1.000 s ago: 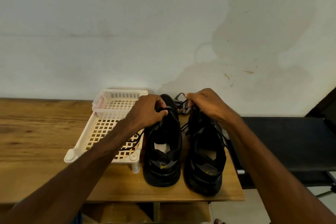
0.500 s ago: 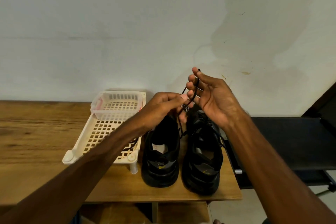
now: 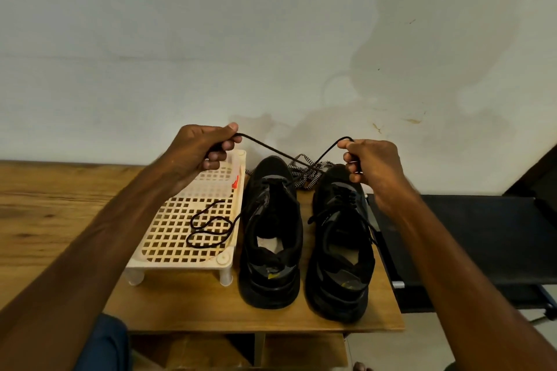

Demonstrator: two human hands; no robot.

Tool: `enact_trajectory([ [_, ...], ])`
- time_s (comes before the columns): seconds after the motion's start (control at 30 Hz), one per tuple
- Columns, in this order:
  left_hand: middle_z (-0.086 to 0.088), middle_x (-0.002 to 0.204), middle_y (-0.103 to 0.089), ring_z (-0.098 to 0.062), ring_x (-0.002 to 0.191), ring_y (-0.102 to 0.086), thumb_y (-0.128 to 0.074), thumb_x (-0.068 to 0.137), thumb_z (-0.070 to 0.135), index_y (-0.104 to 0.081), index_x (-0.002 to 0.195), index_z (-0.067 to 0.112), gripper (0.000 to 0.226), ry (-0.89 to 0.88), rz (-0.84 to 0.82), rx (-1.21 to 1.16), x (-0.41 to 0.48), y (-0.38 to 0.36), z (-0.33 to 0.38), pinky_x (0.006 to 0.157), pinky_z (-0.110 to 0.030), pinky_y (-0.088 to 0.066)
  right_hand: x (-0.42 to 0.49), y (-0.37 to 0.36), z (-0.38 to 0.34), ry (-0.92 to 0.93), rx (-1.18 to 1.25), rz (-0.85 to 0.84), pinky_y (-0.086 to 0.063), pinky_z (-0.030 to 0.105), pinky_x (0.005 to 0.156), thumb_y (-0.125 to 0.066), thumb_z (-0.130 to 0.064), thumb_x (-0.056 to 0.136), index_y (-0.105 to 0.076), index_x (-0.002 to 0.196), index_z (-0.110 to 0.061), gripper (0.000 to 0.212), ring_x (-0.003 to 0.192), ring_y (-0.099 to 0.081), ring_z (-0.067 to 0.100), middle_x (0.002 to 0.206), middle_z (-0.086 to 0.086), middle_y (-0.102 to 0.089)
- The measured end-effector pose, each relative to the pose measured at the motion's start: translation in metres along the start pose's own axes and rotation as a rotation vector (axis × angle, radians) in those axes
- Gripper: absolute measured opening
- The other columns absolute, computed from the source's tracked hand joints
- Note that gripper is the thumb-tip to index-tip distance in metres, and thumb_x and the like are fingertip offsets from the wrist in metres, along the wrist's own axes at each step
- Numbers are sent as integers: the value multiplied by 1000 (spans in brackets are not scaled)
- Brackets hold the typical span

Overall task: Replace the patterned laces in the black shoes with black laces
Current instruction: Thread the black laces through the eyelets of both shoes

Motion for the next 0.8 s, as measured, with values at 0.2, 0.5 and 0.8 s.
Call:
enact_trajectory([
  [0.2,-2,115,-76,-14,96,-72,-54,102,9,-70,123,11,26,-18,-14,88,3,2,0,81,-23,-57,7,-7,2,127,-300,-18,-45,22,51,-55,-11,101,-74,99,-10,19,60,-56,11,73,-1,-71],
  [0.5,-5,80,-78,-17,63,-71,-77,89,24,-78,93,6,18,-163,-65,396,0,-44,-11,54,-20,-52,-12,-65,3,343,-1054,-217,-35,34,106,-69,-27,93,-58,132,-6,46,135,-43,32,141,16,-52],
  [0.8,2,82,-79,-10,64,-70,-67,97,16,-79,103,10,14,-207,-187,495,3,-58,-19,58,-21,-54,-25,-91,-8,528,-798,-393,-43,0,69,-76,-27,92,-77,111,-26,20,80,-68,-6,88,-13,-77],
])
Point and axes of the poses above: each hand's wrist, its own x-axis towards the middle knuckle, its own y-axis out of the back of the hand, z = x × y, the point moved 7 cm from there along x, towards the middle knuckle
